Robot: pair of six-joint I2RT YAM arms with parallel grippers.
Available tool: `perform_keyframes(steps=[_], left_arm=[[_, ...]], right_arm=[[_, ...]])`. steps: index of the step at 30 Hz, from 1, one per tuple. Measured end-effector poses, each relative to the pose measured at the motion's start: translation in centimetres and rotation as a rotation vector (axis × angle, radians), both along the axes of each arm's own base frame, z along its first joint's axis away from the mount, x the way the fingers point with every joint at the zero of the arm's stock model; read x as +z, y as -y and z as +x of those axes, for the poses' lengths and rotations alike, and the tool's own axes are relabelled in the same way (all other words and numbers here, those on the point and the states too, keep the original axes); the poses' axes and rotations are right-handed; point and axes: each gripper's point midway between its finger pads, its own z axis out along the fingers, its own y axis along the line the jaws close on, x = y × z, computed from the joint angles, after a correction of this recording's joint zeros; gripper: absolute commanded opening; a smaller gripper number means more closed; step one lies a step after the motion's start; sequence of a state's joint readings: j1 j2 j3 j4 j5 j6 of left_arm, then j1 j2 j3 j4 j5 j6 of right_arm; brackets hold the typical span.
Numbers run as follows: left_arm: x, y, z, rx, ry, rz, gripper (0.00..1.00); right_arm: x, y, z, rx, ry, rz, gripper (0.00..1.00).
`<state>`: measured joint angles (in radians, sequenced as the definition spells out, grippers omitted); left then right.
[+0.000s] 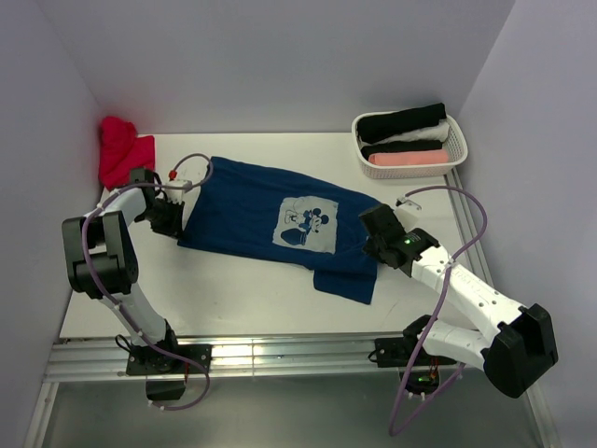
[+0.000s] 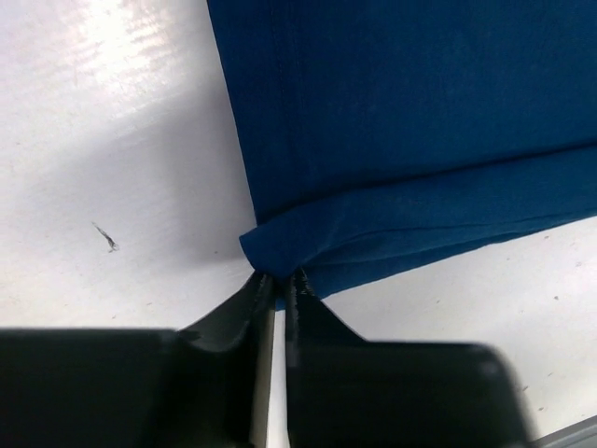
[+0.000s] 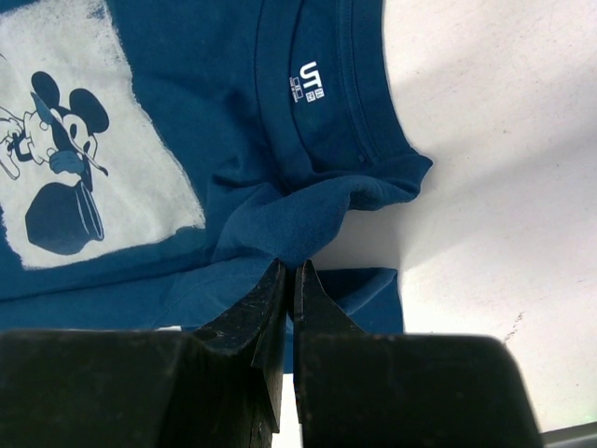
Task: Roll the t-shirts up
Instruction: Flatten the tshirt
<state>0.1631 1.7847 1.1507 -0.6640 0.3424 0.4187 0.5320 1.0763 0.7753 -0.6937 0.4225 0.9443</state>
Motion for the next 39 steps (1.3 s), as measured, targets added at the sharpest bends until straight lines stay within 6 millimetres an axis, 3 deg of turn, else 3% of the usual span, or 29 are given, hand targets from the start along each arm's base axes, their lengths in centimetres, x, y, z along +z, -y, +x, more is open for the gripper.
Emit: perform_keyframes(steps=[11, 22, 35, 39], left_arm=[[1.0, 0.0, -0.2, -0.008, 0.002, 0.0, 0.0], [6.6, 0.0, -1.3, -0.055, 0.111, 0.035, 0.0], [8.8, 0.2, -4.1, -0.115, 0.136, 0.063, 0.0], [11.2, 0.5, -5.9, -0.132, 0.19, 0.072, 0.0]], right_arm=[[-0.2, 0.2, -0.3, 0.002, -0.005, -0.006, 0.0], [0.5, 0.8, -1.0, 0.011, 0.005, -0.013, 0.0], [2.4, 1.7, -2.5, 0.013, 0.051, 0.01, 0.0], [4.3, 2.0, -3.2, 0.04, 0.086, 0.023, 0.0]])
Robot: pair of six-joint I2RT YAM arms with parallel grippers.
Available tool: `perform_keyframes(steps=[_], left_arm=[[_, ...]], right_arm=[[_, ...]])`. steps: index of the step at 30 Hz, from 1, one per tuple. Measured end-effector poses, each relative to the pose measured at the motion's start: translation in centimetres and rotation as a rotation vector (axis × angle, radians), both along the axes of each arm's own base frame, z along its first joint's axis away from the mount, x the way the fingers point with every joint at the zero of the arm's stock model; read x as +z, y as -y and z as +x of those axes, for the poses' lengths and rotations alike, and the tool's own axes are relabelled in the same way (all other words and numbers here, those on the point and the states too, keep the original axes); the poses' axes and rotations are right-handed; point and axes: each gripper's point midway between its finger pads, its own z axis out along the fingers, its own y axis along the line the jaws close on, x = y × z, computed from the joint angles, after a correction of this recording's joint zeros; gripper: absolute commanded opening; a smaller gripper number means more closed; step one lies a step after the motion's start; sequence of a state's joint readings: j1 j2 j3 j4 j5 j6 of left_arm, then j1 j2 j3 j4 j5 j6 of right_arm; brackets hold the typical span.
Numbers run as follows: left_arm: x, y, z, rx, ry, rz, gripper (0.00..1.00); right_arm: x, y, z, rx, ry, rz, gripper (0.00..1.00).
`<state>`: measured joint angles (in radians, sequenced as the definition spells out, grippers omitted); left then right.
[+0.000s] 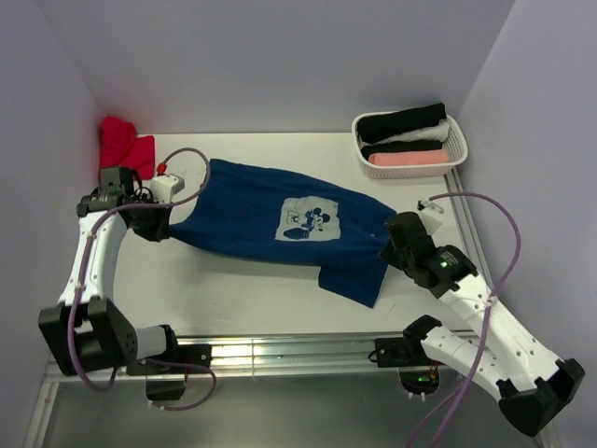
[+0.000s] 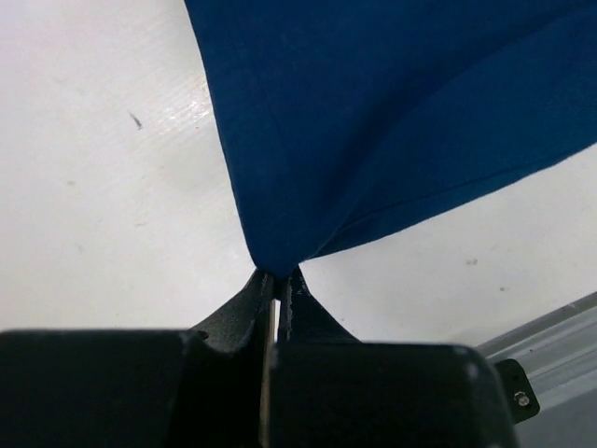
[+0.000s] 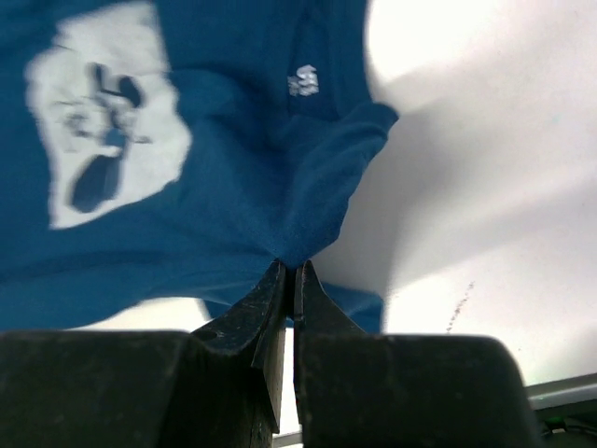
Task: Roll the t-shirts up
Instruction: Flatten the tshirt
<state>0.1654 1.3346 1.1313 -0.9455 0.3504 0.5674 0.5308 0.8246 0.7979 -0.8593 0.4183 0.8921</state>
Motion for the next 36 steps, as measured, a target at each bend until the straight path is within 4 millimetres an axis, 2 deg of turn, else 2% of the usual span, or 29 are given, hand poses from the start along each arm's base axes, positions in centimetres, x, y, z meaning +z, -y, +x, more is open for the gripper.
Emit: perform_keyframes(steps=[1, 3, 8, 11, 13, 16, 20, 24, 26, 28, 30, 32, 34, 36], left_arm=[[0.6, 0.1, -0.3, -0.002, 0.017, 0.0, 0.0], [2.7, 0.4, -1.1, -0.007, 0.085, -0.003, 0.0], [8.1, 1.7, -3.3, -0.014, 0.265, -0.039, 0.0], [11.3, 2.6, -3.3, -0.003, 0.35, -0.088, 0.0], [13.5, 2.9, -3.0, 0.017, 0.401, -0.119, 0.0], [17.3, 3.3, -2.6, 0.06, 0.496, -0.159, 0.0], [22.2, 3.6, -2.9, 0.117, 0.632, -0.207, 0.0], [26.0, 3.5, -2.3, 0.175, 0.734, -0.249, 0.0], [27.3, 3.3, -0.8, 0.189, 0.747, -0.269, 0.0], [27.8, 2.9, 2.1, 0.2, 0.739, -0.288, 0.0], [27.3, 2.3, 5.7, 0.215, 0.705, -0.303, 0.0], [26.1, 1.4, 10.1, 0.228, 0.669, -0.313, 0.0], [23.8, 0.6, 14.5, 0.252, 0.616, -0.326, 0.0], [21.8, -0.4, 18.9, 0.281, 0.583, -0.334, 0.0]], right_arm=[[0.5, -0.1, 0.0, 0.005, 0.014, 0.007, 0.0], [3.2, -0.4, -0.1, 0.035, 0.069, 0.033, 0.0], [12.7, -1.8, 0.0, 0.128, 0.271, 0.117, 0.0], [18.1, -2.2, 0.1, 0.172, 0.383, 0.143, 0.0], [20.6, -2.2, 0.2, 0.189, 0.436, 0.146, 0.0], [23.4, -2.5, 0.7, 0.212, 0.49, 0.137, 0.0], [25.1, -3.2, 1.4, 0.256, 0.516, 0.114, 0.0], [28.5, -4.8, 3.5, 0.302, 0.555, 0.08, 0.0], [30.1, -6.2, 5.3, 0.324, 0.573, 0.063, 0.0], [31.8, -7.9, 7.5, 0.347, 0.603, 0.054, 0.0], [32.2, -9.7, 10.4, 0.373, 0.595, 0.032, 0.0], [32.1, -11.7, 14.3, 0.4, 0.591, 0.015, 0.0], [31.2, -13.1, 18.2, 0.417, 0.581, -0.006, 0.0], [30.3, -14.2, 23.4, 0.426, 0.581, -0.035, 0.0]])
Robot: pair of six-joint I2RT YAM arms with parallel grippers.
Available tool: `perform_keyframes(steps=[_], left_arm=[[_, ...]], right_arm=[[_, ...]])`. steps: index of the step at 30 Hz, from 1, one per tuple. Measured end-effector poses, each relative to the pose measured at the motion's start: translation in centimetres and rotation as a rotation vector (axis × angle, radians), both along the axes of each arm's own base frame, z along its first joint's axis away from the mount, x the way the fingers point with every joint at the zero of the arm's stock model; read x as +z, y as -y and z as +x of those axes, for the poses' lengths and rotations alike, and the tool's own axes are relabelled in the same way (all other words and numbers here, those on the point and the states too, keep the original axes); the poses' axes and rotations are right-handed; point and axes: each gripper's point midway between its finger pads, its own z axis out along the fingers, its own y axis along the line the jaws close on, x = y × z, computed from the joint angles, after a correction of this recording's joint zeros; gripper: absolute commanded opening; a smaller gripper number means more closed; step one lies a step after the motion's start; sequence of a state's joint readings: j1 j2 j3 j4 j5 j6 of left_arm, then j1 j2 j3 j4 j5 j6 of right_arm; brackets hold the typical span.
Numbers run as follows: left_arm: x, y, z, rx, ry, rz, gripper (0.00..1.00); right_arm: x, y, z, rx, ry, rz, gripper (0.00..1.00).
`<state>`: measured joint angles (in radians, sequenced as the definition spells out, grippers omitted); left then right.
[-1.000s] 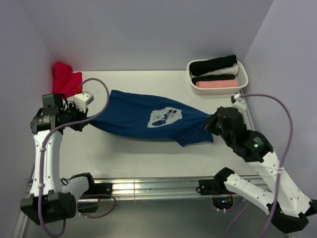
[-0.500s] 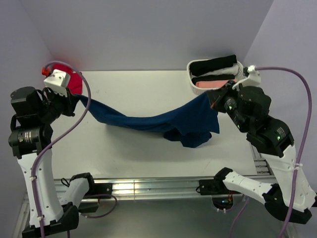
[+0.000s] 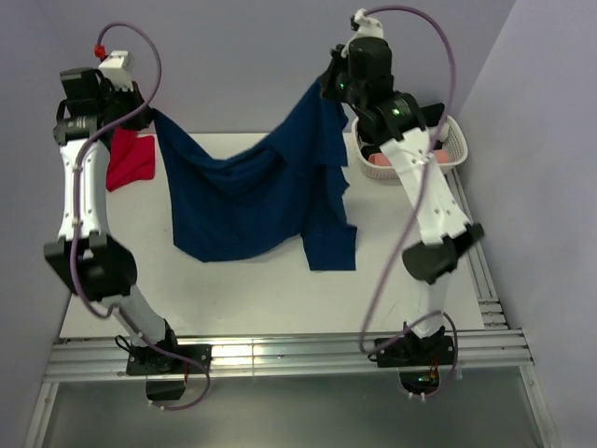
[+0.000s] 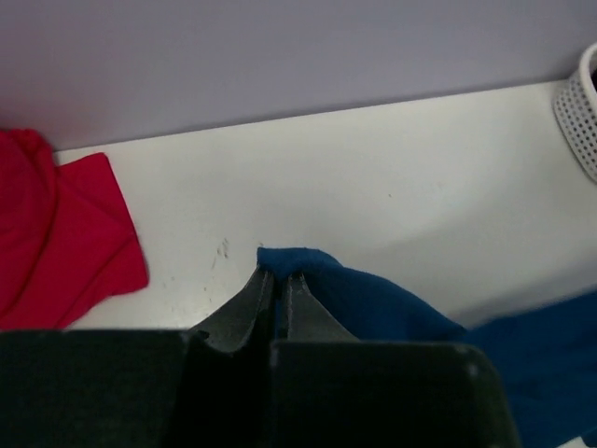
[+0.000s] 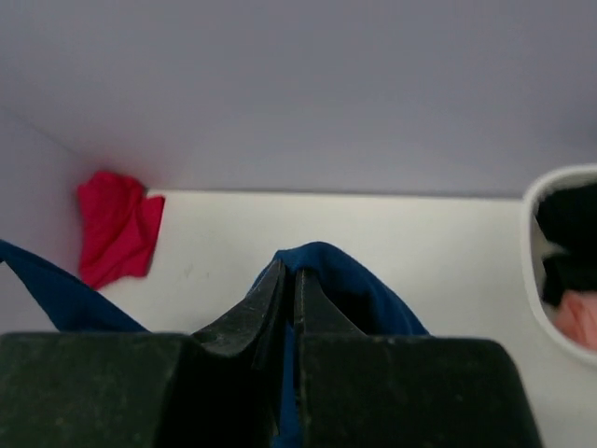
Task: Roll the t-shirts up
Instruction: Flatten the tshirt
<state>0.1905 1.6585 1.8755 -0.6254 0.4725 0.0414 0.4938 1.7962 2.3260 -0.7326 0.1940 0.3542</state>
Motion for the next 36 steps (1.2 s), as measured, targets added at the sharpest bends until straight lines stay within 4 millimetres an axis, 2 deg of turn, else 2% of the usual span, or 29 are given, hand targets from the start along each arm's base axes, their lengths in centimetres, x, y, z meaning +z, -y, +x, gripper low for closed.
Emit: perform_keyframes(steps=[2, 3, 6, 8, 9, 10, 11, 14, 17, 18, 20, 23, 25, 26, 27, 29, 32, 34, 36], left_arm=[[-1.2, -0.9, 4.1, 0.025, -0.01, -0.021, 0.0], [-1.0, -1.4, 5.9, 0.04, 0.01, -0.024, 0.0], [0.8, -2.8, 10.3, 0.092, 0.108, -0.034, 0.0], [2.7, -3.6, 11.3, 0.125, 0.181, -0.046, 0.0], [3.7, -3.9, 11.6, 0.139, 0.217, -0.057, 0.0], [5.5, -4.3, 11.7, 0.152, 0.279, -0.07, 0.0], [6.8, -4.9, 11.8, 0.166, 0.326, -0.08, 0.0], [11.0, -7.5, 10.9, 0.214, 0.461, -0.097, 0.0], [14.0, -10.4, 9.5, 0.258, 0.552, -0.082, 0.0], [14.5, -11.3, 9.0, 0.271, 0.57, -0.072, 0.0], [13.9, -12.2, 8.2, 0.277, 0.562, -0.063, 0.0], [9.6, -11.7, 7.2, 0.242, 0.461, -0.041, 0.0], [5.1, -11.0, 6.4, 0.213, 0.359, -0.021, 0.0], [1.4, -10.7, 5.7, 0.196, 0.277, -0.001, 0.0], [-1.5, -10.4, 4.9, 0.186, 0.213, 0.018, 0.0], [-8.6, -9.9, 2.7, 0.158, 0.052, 0.05, 0.0], [-19.5, -9.3, -2.2, 0.109, -0.22, 0.097, 0.0], [-24.7, -9.0, -5.7, 0.071, -0.374, 0.117, 0.0], [-28.0, -8.9, -8.5, 0.039, -0.488, 0.134, 0.0]], right_arm=[[-0.6, -0.9, 4.3, 0.002, 0.035, 0.006, 0.0], [-1.3, -1.1, 6.2, 0.001, 0.043, 0.008, 0.0], [-3.7, -0.1, 10.3, -0.016, 0.059, 0.002, 0.0], [-4.3, 1.1, 12.0, -0.042, 0.092, -0.002, 0.0], [-3.7, 1.7, 12.5, -0.056, 0.121, 0.003, 0.0], [-3.0, 2.3, 12.9, -0.072, 0.151, 0.008, 0.0], [-1.7, 2.8, 13.2, -0.088, 0.196, 0.017, 0.0], [3.6, 3.9, 12.9, -0.123, 0.357, 0.064, 0.0], [8.0, 5.1, 11.1, -0.139, 0.461, 0.108, 0.0], [9.0, 5.5, 10.2, -0.141, 0.481, 0.121, 0.0], [9.8, 6.2, 8.5, -0.14, 0.488, 0.139, 0.0], [7.7, 6.7, 6.6, -0.134, 0.42, 0.153, 0.0], [3.4, 6.8, 5.9, -0.131, 0.306, 0.153, 0.0], [0.9, 6.7, 5.8, -0.131, 0.244, 0.149, 0.0], [-2.4, 6.6, 5.7, -0.13, 0.16, 0.14, 0.0], [-9.5, 6.5, 5.5, -0.132, -0.016, 0.114, 0.0], [-22.7, 6.6, 3.7, -0.145, -0.334, 0.045, 0.0], [-31.0, 7.1, 0.8, -0.159, -0.545, -0.006, 0.0], [-37.2, 7.9, -2.5, -0.177, -0.715, -0.05, 0.0]])
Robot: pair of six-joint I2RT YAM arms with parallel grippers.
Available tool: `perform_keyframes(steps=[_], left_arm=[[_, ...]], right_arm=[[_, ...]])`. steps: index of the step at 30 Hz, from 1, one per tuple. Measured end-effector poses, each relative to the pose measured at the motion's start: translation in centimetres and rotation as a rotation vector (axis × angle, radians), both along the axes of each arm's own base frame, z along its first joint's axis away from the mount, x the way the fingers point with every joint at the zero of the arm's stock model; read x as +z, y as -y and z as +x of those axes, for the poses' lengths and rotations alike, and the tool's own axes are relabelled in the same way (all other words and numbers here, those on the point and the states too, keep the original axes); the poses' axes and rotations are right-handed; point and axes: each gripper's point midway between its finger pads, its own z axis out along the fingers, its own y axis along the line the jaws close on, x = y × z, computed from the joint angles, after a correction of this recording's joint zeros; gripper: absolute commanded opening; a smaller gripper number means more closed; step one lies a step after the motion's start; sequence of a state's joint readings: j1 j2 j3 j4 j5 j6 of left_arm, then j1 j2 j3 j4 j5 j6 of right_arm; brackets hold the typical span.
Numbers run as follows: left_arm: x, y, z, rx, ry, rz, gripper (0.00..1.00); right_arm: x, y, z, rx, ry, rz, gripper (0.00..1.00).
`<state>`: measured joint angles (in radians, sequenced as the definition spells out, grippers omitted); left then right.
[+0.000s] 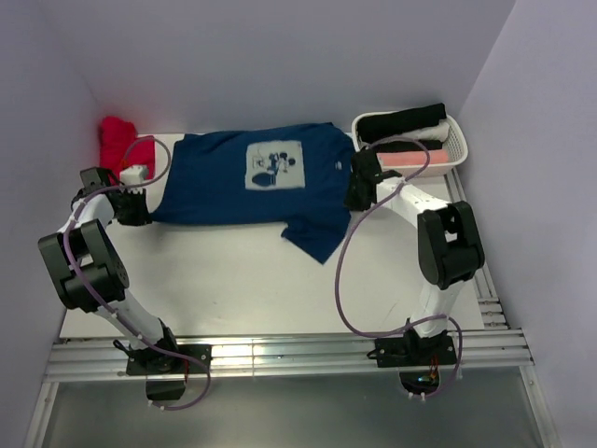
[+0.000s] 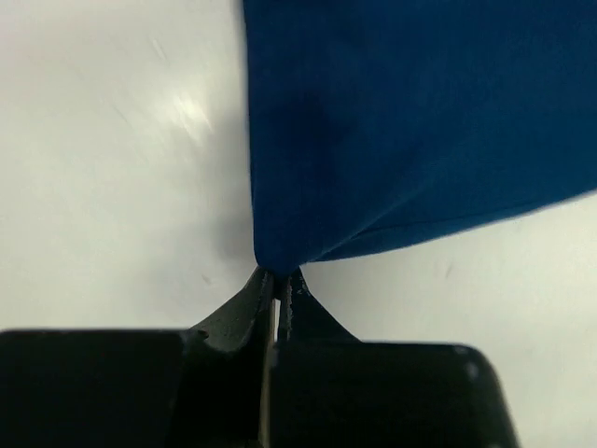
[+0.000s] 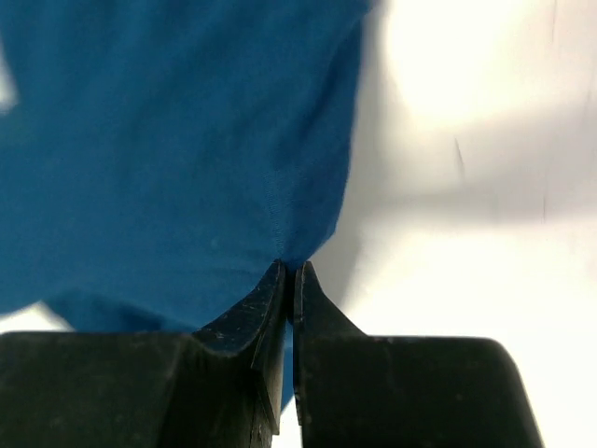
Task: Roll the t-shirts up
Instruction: Flatten the tshirt
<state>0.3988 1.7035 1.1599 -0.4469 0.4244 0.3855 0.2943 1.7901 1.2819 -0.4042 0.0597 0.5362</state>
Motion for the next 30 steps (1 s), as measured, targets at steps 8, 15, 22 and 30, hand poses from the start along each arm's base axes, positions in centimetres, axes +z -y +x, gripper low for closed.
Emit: perform_keyframes(steps=[8, 15, 22, 30], left_arm=[[-5.3, 0.1, -4.2, -0.083, -0.18, 0.028, 0.0], [-5.9, 0.1, -4.7, -0.114, -0.188, 0.046, 0.0], [-5.9, 0.1, -5.1, -0.134, -0.177, 0.063, 0.0], [-5.9, 0.3, -5.4, -0.139, -0.176, 0.065, 0.0]], right_arm=[[-5.0, 0.9, -4.4, -0.01, -0.164, -0.045, 0.05], [-5.5, 1.0, -5.0, -0.023, -0.161, -0.09, 0.42], [-3.9, 2.2, -8.8, -0.052, -0.126, -0.097, 0.51], [-1.7, -0.4, -15.0, -0.004, -0.043, -0.016, 0.52]])
